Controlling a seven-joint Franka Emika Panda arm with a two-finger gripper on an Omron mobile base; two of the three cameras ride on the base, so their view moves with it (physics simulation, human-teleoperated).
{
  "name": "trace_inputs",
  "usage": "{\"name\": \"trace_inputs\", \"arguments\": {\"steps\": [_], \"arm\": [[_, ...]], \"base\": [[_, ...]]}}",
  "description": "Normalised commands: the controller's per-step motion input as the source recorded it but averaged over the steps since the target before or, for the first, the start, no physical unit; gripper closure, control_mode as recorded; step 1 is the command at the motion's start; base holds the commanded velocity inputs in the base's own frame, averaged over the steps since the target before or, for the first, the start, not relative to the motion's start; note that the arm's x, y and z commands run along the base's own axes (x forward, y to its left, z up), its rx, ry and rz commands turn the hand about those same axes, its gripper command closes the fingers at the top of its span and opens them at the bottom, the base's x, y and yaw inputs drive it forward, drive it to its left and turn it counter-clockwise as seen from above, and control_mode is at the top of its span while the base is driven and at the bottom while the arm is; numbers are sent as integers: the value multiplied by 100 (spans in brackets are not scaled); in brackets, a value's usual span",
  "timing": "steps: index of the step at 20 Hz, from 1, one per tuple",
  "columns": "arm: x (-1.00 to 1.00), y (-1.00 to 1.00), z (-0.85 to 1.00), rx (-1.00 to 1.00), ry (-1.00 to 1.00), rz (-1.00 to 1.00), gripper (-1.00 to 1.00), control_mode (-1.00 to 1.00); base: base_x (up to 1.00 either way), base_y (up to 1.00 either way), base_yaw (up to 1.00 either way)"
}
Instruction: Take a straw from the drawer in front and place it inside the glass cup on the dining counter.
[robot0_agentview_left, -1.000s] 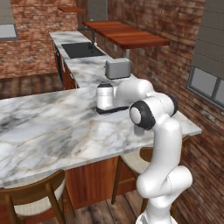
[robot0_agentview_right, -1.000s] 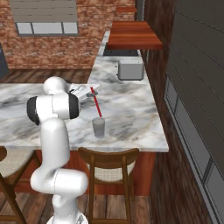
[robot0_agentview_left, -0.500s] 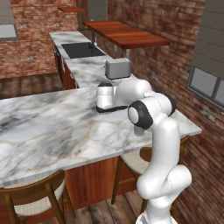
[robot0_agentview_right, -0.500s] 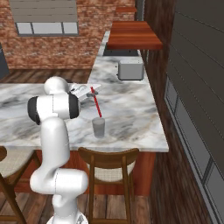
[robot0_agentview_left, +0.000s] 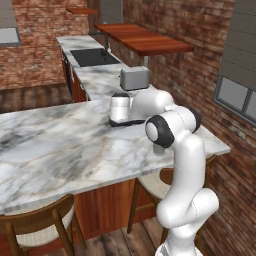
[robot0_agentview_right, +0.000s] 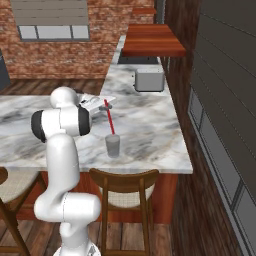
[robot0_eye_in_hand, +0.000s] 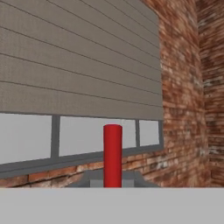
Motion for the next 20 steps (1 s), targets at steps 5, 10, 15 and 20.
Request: {"name": "trace_inputs", "arguments": {"steps": [5, 10, 15, 20], "arm": [[0, 0, -3, 9, 1, 0, 100, -100], [0, 0, -19, 4, 0, 0, 100, -100], [0, 0, -21, 0, 0, 0, 100, -100], [3, 0, -16, 0, 0, 0, 100, -100]], "base": [[0, 0, 0], [0, 0, 0], [0, 0, 0], [0, 0, 0]]}}
